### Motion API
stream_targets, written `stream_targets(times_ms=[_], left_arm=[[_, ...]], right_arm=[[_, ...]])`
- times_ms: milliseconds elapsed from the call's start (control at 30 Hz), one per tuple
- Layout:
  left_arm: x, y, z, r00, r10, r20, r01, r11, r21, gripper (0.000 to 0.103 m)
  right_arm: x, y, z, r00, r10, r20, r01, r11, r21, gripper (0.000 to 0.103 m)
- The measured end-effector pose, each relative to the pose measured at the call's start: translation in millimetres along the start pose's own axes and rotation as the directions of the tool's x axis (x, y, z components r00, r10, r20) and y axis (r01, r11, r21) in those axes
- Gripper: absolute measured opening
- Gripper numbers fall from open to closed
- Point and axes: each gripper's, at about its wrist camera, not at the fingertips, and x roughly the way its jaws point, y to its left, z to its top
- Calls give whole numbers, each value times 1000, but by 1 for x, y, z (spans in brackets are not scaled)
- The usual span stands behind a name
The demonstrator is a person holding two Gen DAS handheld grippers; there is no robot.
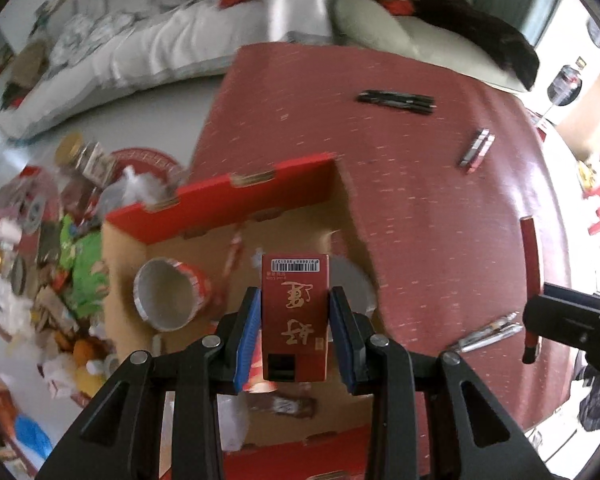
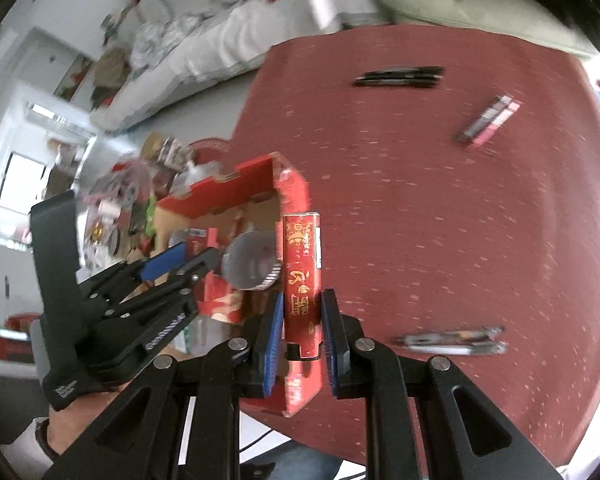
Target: Organize rigid objects
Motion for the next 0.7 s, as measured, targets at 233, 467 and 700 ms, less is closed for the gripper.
stream_targets(times_ms=[233,467,700], left_arm=[[9,38,-11,999,40,-26,-42,997,-69,37],[13,55,-17,998,52,-36,-56,993,-106,37],[17,62,-24,998,49,-45,-54,991,-123,37]], right_arm=[[25,42,7,998,21,-51,-26,995,-96,20],[41,65,7,996,25,-84,-37,989,-143,20],[48,74,5,994,21,-106,-38,986,-162,20]])
